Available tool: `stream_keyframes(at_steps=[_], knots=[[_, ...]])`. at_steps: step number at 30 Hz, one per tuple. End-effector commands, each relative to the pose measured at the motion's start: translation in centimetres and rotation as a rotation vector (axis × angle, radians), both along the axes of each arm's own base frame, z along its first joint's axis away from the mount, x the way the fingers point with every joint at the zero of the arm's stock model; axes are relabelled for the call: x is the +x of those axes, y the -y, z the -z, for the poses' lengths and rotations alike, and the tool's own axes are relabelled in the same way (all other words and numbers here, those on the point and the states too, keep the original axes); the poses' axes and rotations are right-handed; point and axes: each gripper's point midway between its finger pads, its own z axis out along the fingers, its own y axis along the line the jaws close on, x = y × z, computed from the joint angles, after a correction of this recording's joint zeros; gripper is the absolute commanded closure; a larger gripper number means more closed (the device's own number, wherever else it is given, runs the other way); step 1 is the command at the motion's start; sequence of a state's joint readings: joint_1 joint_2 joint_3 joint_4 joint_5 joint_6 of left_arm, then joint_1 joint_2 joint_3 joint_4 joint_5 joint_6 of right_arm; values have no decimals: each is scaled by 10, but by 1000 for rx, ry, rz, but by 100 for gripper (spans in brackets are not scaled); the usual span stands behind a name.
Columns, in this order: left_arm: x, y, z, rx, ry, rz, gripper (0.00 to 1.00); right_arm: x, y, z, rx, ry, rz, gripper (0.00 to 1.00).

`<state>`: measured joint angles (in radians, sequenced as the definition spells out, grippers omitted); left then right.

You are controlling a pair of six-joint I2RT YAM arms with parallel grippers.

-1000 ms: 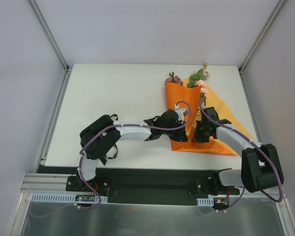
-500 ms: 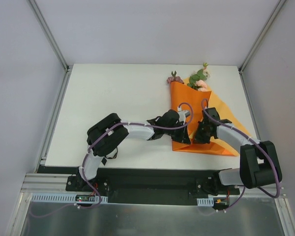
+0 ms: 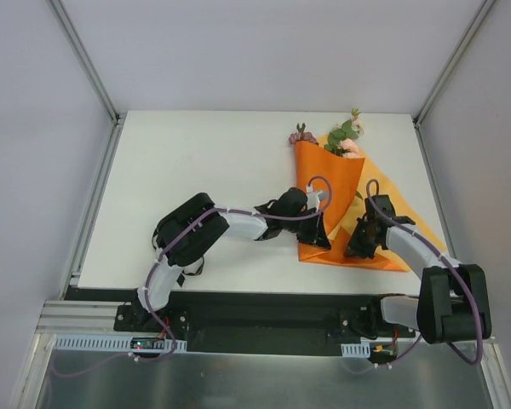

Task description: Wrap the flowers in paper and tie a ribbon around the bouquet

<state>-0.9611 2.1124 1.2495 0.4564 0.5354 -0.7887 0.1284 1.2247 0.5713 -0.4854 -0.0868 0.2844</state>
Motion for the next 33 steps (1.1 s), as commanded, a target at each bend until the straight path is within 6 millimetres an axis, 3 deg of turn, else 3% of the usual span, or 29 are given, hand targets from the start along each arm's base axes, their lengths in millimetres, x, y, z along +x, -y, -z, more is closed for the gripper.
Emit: stream_keyframes(at_steps=[1, 9, 14, 19, 23, 28, 31, 33], knots=[[-9, 13, -14, -91, -39, 75, 100, 4, 3, 10, 10, -30, 43, 91], [-16, 14, 4, -82, -111, 91, 100, 15, 4, 12, 12, -30, 53, 92], [-8, 7, 17, -46, -123, 48, 100, 12, 6, 5, 0, -13, 46, 92], [0, -2, 22, -27, -139, 12, 83, 9, 7, -16, 1, 46, 26, 90], [2, -9, 21, -36, -126, -5, 67, 6, 7, -41, -1, 137, -10, 81], [-1, -10, 12, -79, -116, 13, 60, 16, -20, -70, 90, 228, -131, 72], [-1, -9, 9, -101, -117, 19, 60, 24, -44, -72, 157, 193, -202, 73], [-2, -8, 6, -112, -115, 26, 60, 26, -55, -62, 184, 139, -209, 75]])
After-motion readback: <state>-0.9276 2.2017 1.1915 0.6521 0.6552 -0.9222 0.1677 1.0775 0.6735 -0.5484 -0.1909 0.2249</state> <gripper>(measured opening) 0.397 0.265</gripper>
